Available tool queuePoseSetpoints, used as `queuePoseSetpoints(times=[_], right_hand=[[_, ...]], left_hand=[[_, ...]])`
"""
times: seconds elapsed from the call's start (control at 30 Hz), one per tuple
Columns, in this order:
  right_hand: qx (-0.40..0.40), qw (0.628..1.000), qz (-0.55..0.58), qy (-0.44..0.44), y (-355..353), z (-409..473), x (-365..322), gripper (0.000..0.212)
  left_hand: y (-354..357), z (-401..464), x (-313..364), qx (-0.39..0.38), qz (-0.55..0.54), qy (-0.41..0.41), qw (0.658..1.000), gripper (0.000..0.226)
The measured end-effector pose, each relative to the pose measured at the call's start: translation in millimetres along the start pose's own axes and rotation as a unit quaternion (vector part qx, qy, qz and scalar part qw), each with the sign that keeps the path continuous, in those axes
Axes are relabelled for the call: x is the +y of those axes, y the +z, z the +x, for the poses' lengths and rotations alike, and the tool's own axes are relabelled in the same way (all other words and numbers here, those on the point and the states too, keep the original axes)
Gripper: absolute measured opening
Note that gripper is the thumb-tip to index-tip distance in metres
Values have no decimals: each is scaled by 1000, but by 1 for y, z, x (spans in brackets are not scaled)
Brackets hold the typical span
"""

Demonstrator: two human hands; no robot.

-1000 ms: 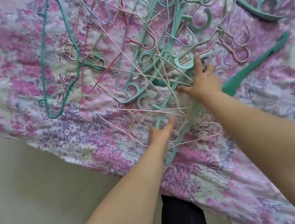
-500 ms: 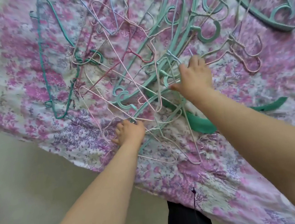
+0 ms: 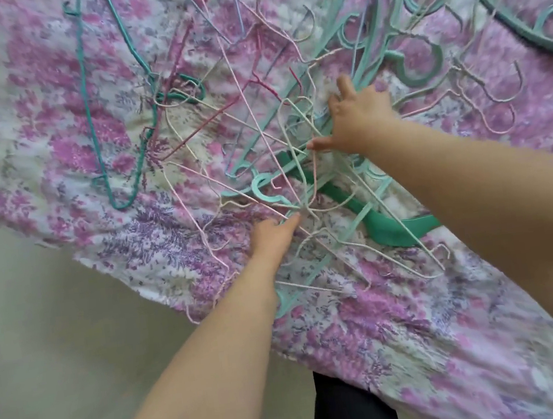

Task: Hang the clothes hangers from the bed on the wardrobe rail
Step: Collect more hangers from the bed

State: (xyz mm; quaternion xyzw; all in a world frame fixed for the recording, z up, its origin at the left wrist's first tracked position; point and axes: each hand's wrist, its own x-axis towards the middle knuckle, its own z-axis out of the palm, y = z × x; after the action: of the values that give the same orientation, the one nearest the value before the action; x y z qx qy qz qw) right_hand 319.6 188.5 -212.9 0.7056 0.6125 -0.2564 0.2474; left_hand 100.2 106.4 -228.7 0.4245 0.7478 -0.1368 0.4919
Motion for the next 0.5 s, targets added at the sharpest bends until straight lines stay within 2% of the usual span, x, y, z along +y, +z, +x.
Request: queuePoseSetpoints(times=[0.07,0.17,0.27,0.37,0.43,0.5], right_hand=[[-31,1000,-4,-2,7,-11,-7,113],[-62,998,3,-12,23,-30,-18,116],[-79,997,23,-13,30,-49,-30,116],[-78,996,27,-16,46,-70,-45,121],[-92,996,18,-6,64,-86,-61,122],[-104,994,-19,6,77,-99,-78,114]], left_hand=[[1,-1,-6,-16,-38,-28,999,50],[3,-14,-20,-53,-124,-58,989,31],[0,-29,-42,-146,-204,-102,963,15],[-6,-38,-59,-255,-259,-157,918,21],[-9,-41,-63,-287,-300,-161,895,26],[0,-44,-64,-241,-245,-129,930,53]])
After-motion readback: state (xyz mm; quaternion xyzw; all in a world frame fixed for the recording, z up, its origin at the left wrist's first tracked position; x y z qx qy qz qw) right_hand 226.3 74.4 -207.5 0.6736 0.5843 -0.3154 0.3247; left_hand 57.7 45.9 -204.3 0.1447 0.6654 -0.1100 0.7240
